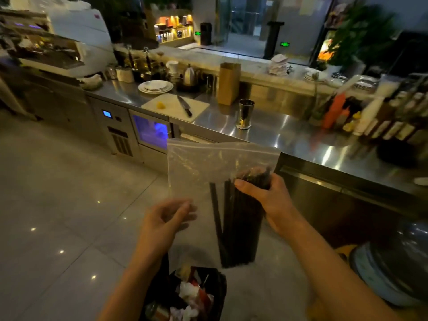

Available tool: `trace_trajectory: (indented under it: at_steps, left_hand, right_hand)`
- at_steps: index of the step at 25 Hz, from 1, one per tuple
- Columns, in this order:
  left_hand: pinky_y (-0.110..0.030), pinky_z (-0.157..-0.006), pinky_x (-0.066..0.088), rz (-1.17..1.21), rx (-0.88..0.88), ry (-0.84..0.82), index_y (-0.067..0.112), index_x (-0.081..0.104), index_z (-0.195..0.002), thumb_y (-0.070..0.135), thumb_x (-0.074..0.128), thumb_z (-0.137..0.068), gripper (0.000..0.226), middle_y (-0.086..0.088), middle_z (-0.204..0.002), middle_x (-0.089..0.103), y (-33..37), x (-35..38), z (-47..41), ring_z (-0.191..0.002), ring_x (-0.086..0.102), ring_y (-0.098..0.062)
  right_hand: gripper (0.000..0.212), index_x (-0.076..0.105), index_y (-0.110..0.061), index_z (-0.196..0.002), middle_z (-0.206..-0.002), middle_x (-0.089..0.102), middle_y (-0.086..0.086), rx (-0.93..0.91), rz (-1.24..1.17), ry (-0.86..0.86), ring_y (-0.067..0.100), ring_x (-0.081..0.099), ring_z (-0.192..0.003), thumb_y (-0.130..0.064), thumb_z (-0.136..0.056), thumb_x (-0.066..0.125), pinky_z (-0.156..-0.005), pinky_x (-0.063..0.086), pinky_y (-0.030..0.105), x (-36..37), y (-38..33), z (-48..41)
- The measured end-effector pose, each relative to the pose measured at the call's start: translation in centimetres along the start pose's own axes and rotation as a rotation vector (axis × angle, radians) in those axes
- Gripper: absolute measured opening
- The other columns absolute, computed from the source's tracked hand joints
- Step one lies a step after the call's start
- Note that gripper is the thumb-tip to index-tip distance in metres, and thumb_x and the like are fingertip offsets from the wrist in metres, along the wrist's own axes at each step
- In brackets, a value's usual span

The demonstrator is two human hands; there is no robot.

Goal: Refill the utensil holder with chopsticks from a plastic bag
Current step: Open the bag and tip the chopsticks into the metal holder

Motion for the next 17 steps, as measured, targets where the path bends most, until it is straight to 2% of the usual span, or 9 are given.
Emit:
trace_trajectory:
  at_steps: [4, 9, 12, 17]
  left_hand:
    - [-0.034, -0.076, 0.056, 0.021, 0.054, 0.027, 0.013, 0.069, -0.096, 0.017, 0.052, -0.096, 0.017, -0.007, -0.091, 0.075, 1.2, 5.4, -4.4, -0.086, 0.073, -0.021]
    - [-0.033, -0.074, 0.056, 0.004, 0.086, 0.053, 0.009, 0.067, -0.097, 0.017, 0.051, -0.096, 0.018, -0.009, -0.091, 0.074, 2.0, 13.9, -9.3, -0.085, 0.072, -0.020]
    - [-0.029, -0.073, 0.057, -0.006, 0.078, 0.057, 0.007, 0.067, -0.101, 0.017, 0.054, -0.094, 0.018, -0.007, -0.092, 0.074, 2.6, 18.8, -12.0, -0.085, 0.072, -0.017]
    - [-0.031, -0.073, 0.058, -0.030, 0.026, 0.099, 0.010, 0.068, -0.102, 0.008, 0.069, -0.083, 0.019, -0.007, -0.087, 0.075, 2.4, 22.5, -15.6, -0.082, 0.073, -0.019]
  right_hand:
    - [0.026, 0.070, -0.010, -0.094, -0.096, 0.074, 0.007, -0.010, -0.010, 0.056, 0.019, 0.071, -0.096, -0.021, -0.071, 0.074, -0.093, 0.051, 0.043, -5.7, 0.6, -3.3]
    - [0.012, 0.074, -0.020, -0.080, -0.085, 0.076, 0.002, -0.027, -0.036, 0.078, 0.018, 0.072, -0.087, -0.017, -0.069, 0.077, -0.084, 0.055, 0.036, -14.4, 0.0, -8.7]
    - [0.015, 0.071, -0.013, -0.089, -0.087, 0.075, 0.001, -0.015, -0.048, 0.070, 0.016, 0.072, -0.088, -0.010, -0.075, 0.075, -0.083, 0.054, 0.033, -19.3, 0.0, -12.0]
    - [0.037, 0.066, -0.008, -0.108, -0.104, 0.073, 0.006, 0.036, -0.039, 0.027, 0.017, 0.069, -0.100, -0.015, -0.074, 0.077, -0.093, 0.052, 0.039, -22.9, 0.9, -16.1]
Point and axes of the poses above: each hand's wrist, its own z-axis away from the middle knuckle, its own x-axis out of the palm, y = z × x, the point moved 9 cm from there along -z, towards the middle knuckle
